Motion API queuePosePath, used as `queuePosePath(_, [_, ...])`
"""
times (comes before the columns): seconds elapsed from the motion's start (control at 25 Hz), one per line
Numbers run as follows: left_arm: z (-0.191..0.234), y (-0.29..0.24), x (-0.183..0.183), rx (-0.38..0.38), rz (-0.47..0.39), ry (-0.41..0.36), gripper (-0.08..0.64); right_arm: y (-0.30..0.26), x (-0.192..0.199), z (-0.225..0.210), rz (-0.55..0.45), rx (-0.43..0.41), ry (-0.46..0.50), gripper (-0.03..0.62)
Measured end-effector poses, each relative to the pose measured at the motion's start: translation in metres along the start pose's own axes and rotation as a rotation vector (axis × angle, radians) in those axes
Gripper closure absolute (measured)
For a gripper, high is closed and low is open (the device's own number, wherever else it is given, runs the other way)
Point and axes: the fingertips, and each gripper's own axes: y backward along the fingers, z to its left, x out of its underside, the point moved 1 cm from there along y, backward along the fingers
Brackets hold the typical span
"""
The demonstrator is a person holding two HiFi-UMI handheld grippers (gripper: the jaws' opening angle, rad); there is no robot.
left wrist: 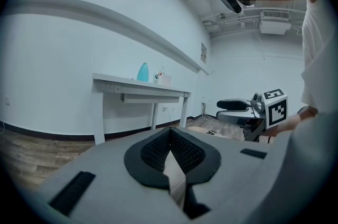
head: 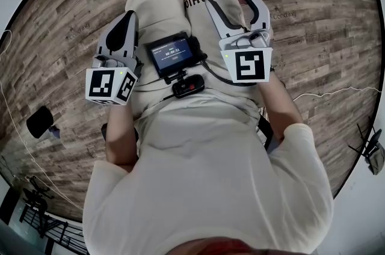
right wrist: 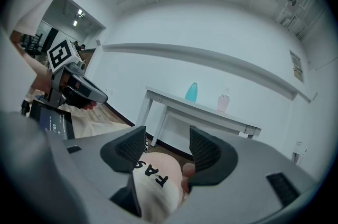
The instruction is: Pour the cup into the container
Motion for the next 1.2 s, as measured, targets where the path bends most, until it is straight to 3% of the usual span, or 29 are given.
queuePosePath(1.2, [-0.0015,-0.0001,0.0000,0.003,0.000,0.000,0.548,0.0017,-0.0039,-0.0023,-0.015,0.011,0.010,0.324])
